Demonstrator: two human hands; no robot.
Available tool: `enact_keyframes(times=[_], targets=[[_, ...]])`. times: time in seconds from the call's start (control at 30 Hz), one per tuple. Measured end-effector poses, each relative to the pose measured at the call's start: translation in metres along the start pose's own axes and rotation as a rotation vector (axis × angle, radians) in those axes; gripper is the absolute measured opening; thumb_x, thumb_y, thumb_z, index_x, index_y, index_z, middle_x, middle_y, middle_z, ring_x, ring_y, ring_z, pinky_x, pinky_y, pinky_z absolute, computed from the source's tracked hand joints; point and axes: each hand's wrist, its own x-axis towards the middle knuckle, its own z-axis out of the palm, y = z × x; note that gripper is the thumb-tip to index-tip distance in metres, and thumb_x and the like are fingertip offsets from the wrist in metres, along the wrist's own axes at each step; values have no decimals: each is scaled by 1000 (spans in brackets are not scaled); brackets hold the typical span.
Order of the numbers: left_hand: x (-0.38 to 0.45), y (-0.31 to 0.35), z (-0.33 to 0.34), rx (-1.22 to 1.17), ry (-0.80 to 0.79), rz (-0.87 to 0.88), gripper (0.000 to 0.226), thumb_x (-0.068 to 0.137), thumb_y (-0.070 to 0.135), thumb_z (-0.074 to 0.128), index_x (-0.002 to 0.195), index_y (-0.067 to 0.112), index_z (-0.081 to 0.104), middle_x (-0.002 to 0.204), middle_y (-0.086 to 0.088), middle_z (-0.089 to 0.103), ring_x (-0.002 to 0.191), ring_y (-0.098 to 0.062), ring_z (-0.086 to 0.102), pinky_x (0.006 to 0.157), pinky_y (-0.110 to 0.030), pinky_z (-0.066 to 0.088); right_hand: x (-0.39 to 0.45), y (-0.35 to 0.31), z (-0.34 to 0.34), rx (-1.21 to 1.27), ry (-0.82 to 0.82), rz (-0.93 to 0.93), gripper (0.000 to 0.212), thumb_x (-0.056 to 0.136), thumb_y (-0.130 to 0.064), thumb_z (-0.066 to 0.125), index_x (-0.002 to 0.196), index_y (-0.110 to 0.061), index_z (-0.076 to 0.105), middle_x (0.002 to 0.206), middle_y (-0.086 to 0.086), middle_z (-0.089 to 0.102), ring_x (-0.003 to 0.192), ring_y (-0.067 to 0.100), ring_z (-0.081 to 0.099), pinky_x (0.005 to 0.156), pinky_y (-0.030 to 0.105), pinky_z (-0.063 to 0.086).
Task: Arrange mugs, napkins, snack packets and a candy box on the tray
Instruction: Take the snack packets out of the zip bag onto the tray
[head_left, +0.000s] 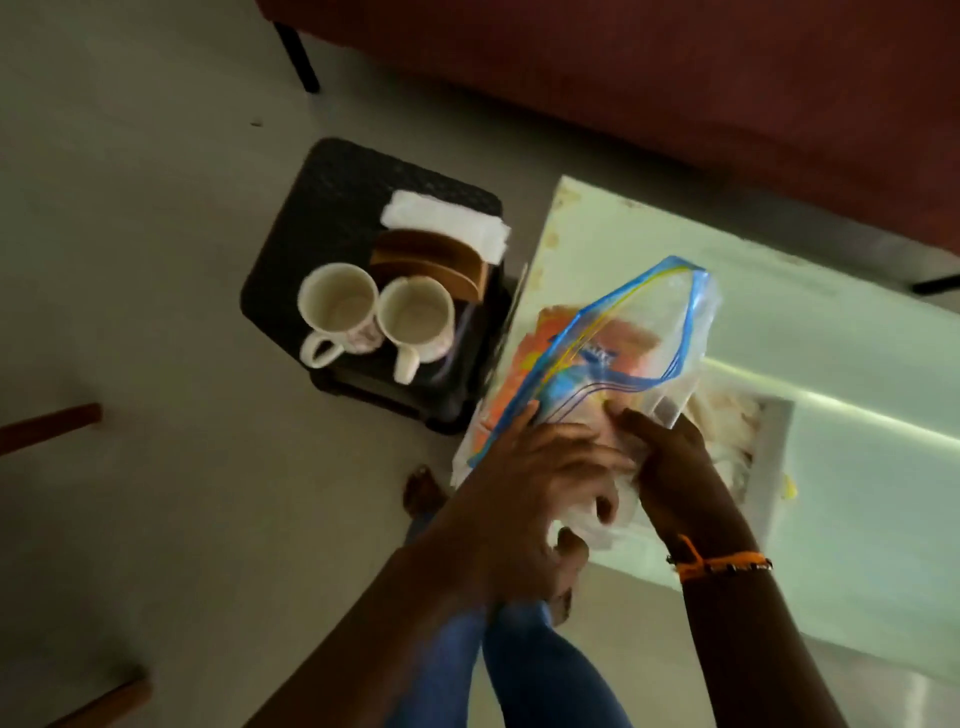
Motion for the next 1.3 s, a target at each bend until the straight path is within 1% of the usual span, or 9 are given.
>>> enact_keyframes(times=[0.1,0.2,0.33,0.53,0.7,0.8,1.0,1.17,1.3], targets=[[3,26,28,-355,143,-179,25,70,22,50,93,21,59,114,6,58,115,-8,50,102,-29,37,-22,18,-53,-89,64,-15,27,78,0,60,97,-18,64,69,-4,70,60,14,61,59,27,43],[13,21,62,-174,386,-428,29,79,13,57,108,13,56,114,-7,58,108,-15,51,96,-31,39,-37,31,-87,-76,30,-35,31,79,1,59,102,-20,61,82,4,65,76,24,54,68,34,35],[22,6,100,-265,182,-791,25,83,26,62,104,17,54,110,-7,60,95,-22,59,80,-29,43,-44,46,-113,-50,-9,-31,35,73,-10,66,105,-23,60,88,2,67,88,27,56,75,42,37],[4,8,127,-227,189,-780,18,76,29,68,80,17,55,64,8,54,59,-6,48,63,-28,37,-48,72,-135,-48,-119,93,28,87,-6,53,115,-9,57,84,-4,74,76,11,69,64,28,58],[1,22,137,-381,253,-741,21,75,16,66,94,9,63,87,-9,64,79,-19,59,71,-29,46,-55,69,-128,-218,-129,106,19,91,-40,42,104,-36,56,98,-22,63,95,2,57,81,23,43],[2,34,151,-402,201,-713,26,80,14,67,101,-1,60,97,-23,67,82,-22,63,58,-15,51,-64,56,-119,-283,32,-106,24,79,-50,49,98,-36,55,96,-27,60,86,-19,55,69,2,44],[-1,63,161,-294,407,-758,27,88,26,58,74,3,63,61,-14,61,61,-20,58,59,-31,42,-61,39,-117,-614,206,-208,18,81,1,57,97,-5,61,92,9,62,82,19,57,87,47,53],[-29,66,128,-197,703,-805,34,84,22,55,52,20,47,49,5,47,49,-12,45,51,-23,38,-72,2,-126,-917,260,-421,22,74,5,55,93,-5,60,90,8,66,64,20,56,64,15,44],[-48,66,105,-180,786,-817,38,87,21,55,50,24,46,49,9,45,45,-3,47,45,-10,33,-98,-21,-91,-991,242,-699,18,70,2,63,86,-6,56,88,11,60,74,26,57,67,34,46]])
